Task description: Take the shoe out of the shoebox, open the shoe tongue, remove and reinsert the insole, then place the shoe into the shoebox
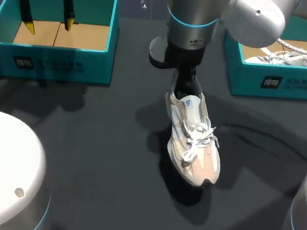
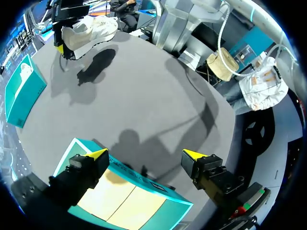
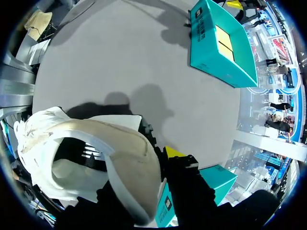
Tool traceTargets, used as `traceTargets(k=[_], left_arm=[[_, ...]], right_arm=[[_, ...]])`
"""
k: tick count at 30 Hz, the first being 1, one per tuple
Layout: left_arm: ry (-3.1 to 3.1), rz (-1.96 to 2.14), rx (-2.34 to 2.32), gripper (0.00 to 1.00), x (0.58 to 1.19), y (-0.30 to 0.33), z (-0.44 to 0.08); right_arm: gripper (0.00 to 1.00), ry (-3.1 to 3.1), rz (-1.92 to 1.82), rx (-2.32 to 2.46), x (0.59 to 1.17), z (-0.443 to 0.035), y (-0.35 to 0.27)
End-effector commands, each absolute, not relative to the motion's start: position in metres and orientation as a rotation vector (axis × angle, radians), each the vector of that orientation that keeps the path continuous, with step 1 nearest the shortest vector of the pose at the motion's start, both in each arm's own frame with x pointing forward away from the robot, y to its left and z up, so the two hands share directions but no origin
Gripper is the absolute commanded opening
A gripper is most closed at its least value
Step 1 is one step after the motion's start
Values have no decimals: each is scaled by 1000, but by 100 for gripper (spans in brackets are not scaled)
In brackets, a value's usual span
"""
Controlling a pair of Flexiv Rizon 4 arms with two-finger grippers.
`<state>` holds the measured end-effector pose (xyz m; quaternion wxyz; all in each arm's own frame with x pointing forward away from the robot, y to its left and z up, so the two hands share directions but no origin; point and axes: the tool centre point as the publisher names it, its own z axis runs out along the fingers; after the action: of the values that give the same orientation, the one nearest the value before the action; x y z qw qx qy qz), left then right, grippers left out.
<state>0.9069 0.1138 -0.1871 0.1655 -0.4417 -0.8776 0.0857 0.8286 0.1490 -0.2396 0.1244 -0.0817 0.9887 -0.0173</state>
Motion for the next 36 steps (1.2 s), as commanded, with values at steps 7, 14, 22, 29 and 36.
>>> traceTargets(k=[7, 14, 22, 29, 36], left_arm=[[-2501, 242, -1260, 100, 906, 114, -187], [-2501, 242, -1260, 100, 906, 114, -187], [-2501, 242, -1260, 100, 906, 114, -187], [-2501, 242, -1260, 100, 906, 114, -187], [-2501, 242, -1260, 100, 906, 114, -187]], right_arm=[[0, 2890, -158, -92, 873, -173, 110], [0, 2903, -266, -121, 913, -148, 63], [0, 2874, -359, -159, 950, -120, -3], [0, 2867, -390, -161, 961, -118, -31], [0, 2867, -390, -161, 961, -118, -31]])
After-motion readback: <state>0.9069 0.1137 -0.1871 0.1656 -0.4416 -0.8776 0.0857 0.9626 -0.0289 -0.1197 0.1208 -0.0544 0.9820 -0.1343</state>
